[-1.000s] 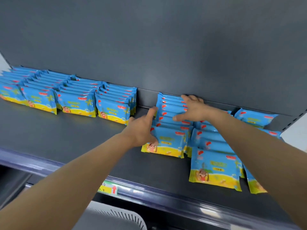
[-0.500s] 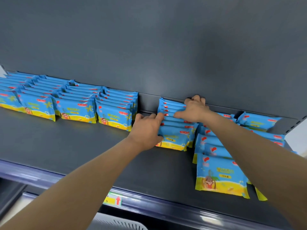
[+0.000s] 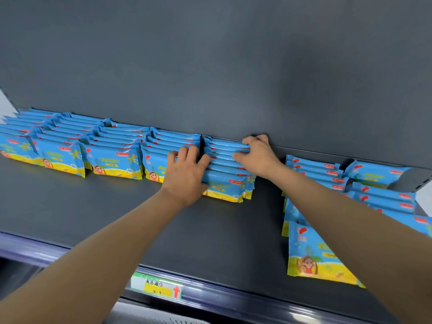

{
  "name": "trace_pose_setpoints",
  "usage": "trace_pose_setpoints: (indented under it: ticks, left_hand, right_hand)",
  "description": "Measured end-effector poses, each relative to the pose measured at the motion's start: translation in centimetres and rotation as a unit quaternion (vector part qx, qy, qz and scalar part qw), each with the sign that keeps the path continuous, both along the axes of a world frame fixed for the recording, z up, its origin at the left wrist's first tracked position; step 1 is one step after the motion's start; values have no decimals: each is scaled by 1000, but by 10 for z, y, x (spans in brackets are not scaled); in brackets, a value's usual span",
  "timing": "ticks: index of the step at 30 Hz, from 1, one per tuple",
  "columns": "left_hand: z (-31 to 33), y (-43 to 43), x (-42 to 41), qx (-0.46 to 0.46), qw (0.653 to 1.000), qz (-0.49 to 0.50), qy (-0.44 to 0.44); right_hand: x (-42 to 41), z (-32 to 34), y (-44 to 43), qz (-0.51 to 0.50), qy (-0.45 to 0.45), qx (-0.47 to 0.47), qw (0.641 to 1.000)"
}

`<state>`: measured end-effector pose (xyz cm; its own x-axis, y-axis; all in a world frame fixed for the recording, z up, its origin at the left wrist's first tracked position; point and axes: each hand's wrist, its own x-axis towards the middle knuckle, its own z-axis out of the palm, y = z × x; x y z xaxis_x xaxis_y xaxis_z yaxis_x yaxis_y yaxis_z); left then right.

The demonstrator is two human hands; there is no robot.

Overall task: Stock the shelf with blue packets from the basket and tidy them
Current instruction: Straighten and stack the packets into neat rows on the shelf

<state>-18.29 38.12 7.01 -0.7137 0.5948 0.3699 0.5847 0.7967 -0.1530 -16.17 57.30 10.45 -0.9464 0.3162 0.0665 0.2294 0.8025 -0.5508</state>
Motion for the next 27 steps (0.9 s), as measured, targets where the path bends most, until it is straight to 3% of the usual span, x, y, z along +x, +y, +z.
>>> trace_pose_setpoints:
  ticks: [4,11,18,20,24,27]
  left_hand:
    - [-4,-2,4,25,998,-34,-37]
    - [-2,5,0,-49,993,-70,-80]
    - [10,11,-7,-58,988,-67,-128]
    - [10,8,-6,-65,989,-65,-118]
    - [7,8,-3,-70,988,-53,-131]
    - [6,9,-4,-71,987,-51,-135]
  right_hand:
    - [4,6,2,-57,-21,12,998]
    - [-2,6,-9,-92,-28,-180,979]
    - [5,10,-8,-118,-1,-204,972]
    - [6,12,-9,-163,-13,-270,949]
    - [15,14,-24,-200,-36,-518,831]
    - [16,12,-32,-199,-15,-555,808]
